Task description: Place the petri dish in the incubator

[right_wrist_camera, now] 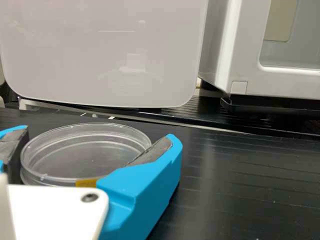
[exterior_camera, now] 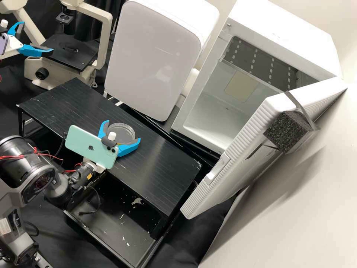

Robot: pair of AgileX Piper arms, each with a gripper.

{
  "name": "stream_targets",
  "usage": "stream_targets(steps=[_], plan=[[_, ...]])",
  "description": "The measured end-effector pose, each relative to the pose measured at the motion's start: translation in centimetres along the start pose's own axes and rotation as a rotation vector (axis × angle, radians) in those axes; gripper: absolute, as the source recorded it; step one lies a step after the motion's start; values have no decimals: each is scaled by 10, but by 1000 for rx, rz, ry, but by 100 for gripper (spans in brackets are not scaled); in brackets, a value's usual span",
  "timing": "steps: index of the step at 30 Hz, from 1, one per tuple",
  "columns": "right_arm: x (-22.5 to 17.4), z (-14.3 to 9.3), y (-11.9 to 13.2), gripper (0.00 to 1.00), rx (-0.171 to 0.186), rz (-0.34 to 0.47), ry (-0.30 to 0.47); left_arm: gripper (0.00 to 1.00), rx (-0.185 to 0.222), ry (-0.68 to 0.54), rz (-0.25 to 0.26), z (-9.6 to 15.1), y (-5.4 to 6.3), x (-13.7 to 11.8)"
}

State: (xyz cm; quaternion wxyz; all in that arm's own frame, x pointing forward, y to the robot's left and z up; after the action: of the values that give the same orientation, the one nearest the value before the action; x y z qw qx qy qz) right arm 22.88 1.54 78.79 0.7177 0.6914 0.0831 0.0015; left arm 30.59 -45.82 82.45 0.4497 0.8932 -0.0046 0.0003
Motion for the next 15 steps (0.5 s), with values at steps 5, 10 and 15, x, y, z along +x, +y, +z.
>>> stream_targets(steps=[5,10,15], plan=[[0,0,0,0,15,-2,1,100,0,0,0,0,0,0],[0,1,1,0,15,-3,4,100,0,0,0,0,0,0],[0,3,5,0,19,-3,10,100,0,0,0,0,0,0]])
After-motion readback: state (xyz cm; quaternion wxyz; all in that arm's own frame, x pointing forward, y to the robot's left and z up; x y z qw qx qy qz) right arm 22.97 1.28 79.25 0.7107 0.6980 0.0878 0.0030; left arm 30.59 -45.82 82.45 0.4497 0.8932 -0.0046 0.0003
